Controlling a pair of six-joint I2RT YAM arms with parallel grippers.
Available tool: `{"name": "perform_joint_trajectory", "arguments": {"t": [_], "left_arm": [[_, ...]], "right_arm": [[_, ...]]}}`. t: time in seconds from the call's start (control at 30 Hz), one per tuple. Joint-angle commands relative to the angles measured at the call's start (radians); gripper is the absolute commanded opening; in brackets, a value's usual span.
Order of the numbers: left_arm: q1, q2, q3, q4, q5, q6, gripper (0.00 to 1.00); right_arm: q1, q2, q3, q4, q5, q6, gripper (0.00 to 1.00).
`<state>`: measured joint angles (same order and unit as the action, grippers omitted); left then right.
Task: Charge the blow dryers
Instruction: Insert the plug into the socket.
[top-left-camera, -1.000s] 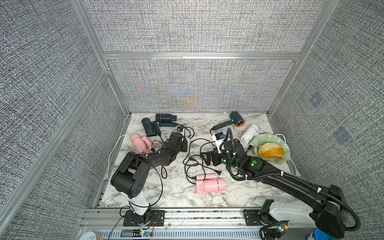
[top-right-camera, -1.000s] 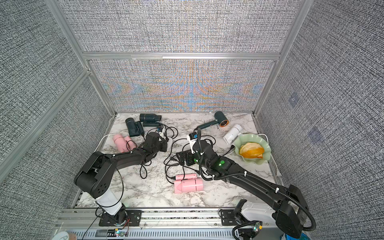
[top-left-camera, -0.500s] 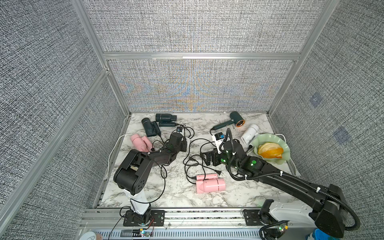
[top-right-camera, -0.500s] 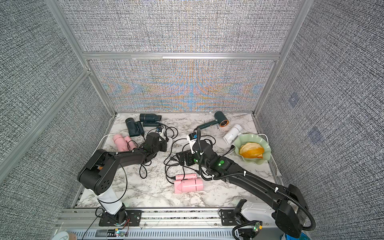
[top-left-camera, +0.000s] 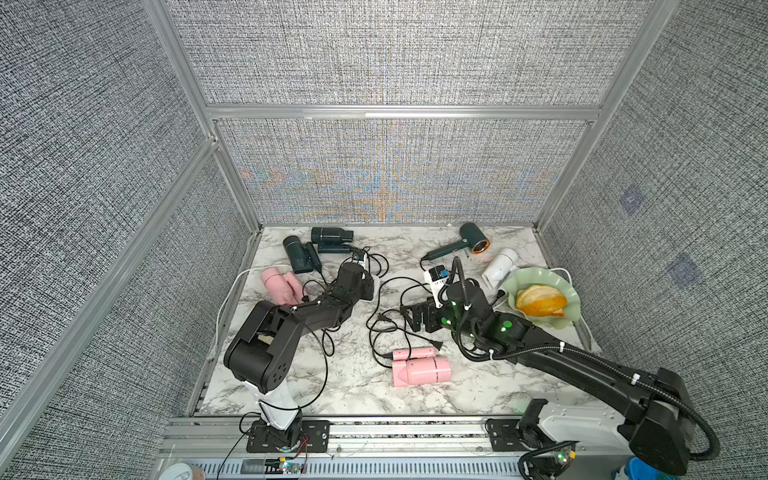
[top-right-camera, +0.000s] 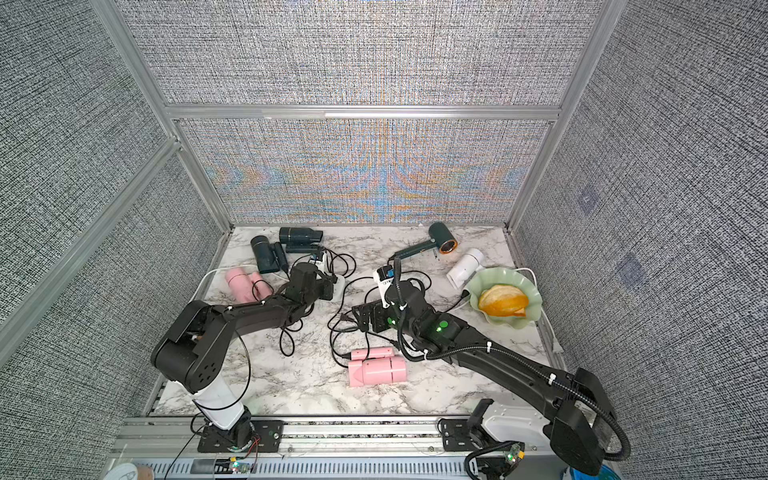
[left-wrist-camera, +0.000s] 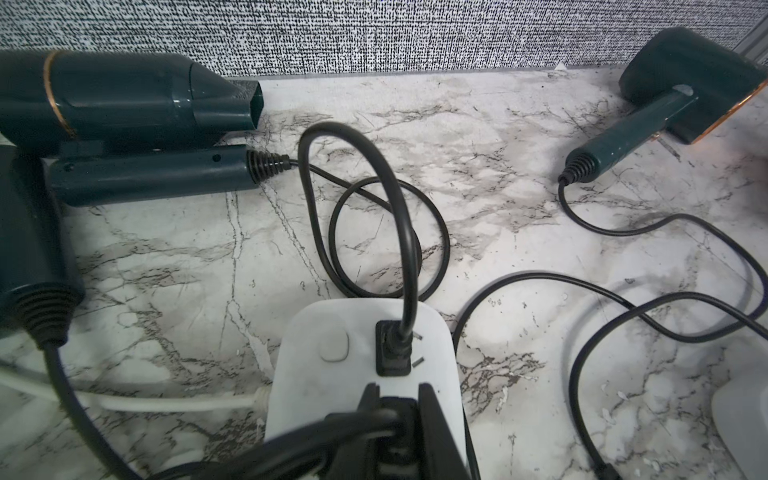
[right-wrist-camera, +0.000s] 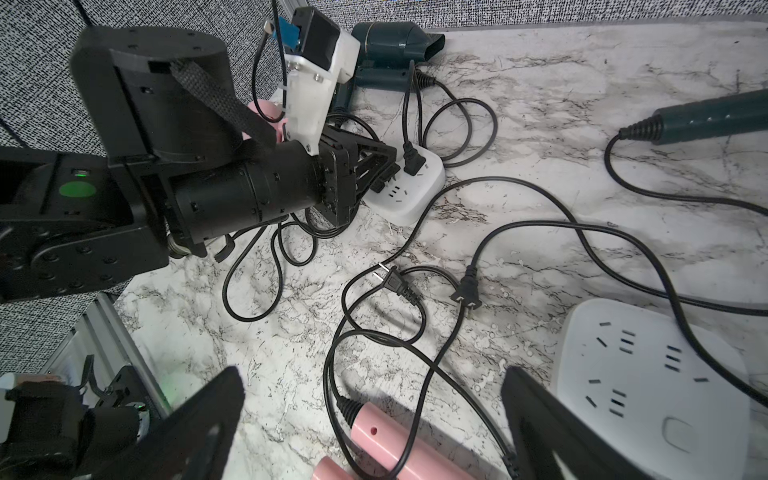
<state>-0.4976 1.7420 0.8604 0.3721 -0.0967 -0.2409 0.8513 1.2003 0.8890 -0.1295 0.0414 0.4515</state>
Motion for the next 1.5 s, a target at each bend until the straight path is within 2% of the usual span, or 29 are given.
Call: {"name": "perform_joint_trajectory", "arguments": {"t": [0.0, 1.47], "left_arm": [[0.001, 0.016, 0.007, 0.033, 0.008, -0.001, 0.12], [-0.001, -0.006, -0.094, 0.024, 0.041, 0.003, 0.12]], "right_arm": [[-0.001, -0.006, -0.001, 0.011, -0.003, 0.006, 0.99], [0.0, 0.005, -0.013, 0.028, 0.002, 0.013, 0.99]]}}
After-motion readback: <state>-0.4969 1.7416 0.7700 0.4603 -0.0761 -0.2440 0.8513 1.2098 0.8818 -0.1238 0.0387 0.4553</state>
